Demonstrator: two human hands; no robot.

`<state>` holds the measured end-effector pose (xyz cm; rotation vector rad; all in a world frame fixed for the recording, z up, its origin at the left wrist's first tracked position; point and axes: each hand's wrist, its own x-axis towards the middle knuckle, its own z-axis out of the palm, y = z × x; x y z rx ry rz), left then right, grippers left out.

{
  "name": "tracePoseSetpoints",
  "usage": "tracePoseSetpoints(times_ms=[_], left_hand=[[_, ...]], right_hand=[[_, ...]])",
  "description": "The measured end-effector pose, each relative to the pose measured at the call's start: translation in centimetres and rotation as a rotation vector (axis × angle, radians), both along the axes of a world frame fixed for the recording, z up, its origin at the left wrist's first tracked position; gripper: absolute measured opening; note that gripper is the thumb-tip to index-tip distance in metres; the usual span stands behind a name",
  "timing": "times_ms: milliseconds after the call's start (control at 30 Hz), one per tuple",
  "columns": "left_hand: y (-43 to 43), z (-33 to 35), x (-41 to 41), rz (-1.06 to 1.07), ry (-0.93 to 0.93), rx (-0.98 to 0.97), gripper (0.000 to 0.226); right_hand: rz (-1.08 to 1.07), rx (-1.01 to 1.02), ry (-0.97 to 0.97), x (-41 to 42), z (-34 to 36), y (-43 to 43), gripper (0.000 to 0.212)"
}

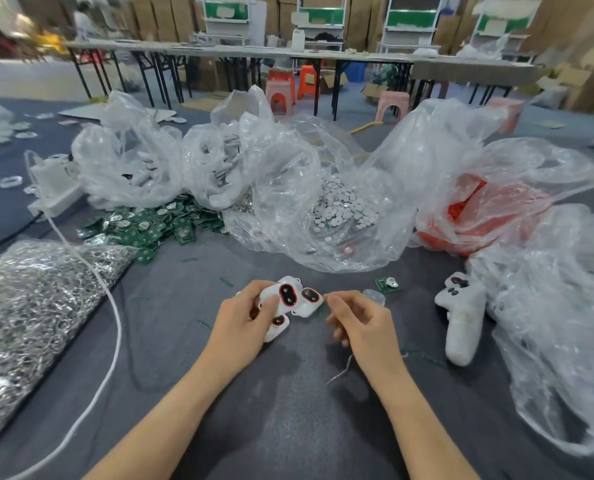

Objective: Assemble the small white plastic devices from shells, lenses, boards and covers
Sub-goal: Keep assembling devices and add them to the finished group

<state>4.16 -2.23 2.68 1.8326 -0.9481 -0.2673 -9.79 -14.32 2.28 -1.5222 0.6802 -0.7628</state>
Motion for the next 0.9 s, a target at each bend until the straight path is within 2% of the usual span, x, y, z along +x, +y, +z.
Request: tracePoseSetpoints(times_ms=[133,233,333,400,467,567,633,700,767,800,900], left_hand=[[-0.4,-0.1,1.1,0.016,0.025,-0.009,0.021],[-0.9,-0.3,1.7,0.132,-0.074,0.102,0.016],[-0.9,-0.2,2.0,0.350,-0.203,0.222,0.035],[-1.5,0.3,1.7,0.453,-0.247,0.202,0.039],[-2.9,1.3,0.8,0.457,-0.279,0.082,0.034],[-5.1,1.9,-1.3,0.241,-0.355,-0.117,0.031],[-6.0,1.1,-2.7,0.038,-0.435,-0.217,0.031],[-6.2,0.1,-3.7,-0.238,-0.491,-0.215,0.038],[-6.4,-0.9,-3.8,-0.444,-0.488,-0.163,0.043],[-6.5,-1.2,-3.6,-0.469,-0.447,-0.143,0.043],[-6.9,-1.5,-3.3,-0.387,-0.293,-0.102,0.046]], right_hand=[[-0.035,0.012,0.016,-0.2,0.0,-0.1,0.009],[-0.053,0.028,0.028,-0.3,-0.1,-0.2,0.010],[-0.069,0.015,0.036,-0.3,-0.2,0.0,0.010],[-0.092,0.006,0.036,-0.3,-0.2,-0.1,0.009],[-0.132,0.001,0.034,-0.2,-0.1,0.1,0.009],[-0.279,-0.002,-0.026,-0.5,0.8,0.3,0.014],[-0.390,-0.143,-0.035,-1.4,2.4,-1.5,0.021],[-0.473,-0.312,0.029,-2.3,5.0,-5.0,0.027],[-0.563,-0.422,0.173,-2.8,7.9,-9.7,0.028],[-0.598,-0.468,0.285,-2.8,9.0,-12.3,0.029],[-0.605,-0.478,0.646,-1.9,9.9,-20.0,0.031]])
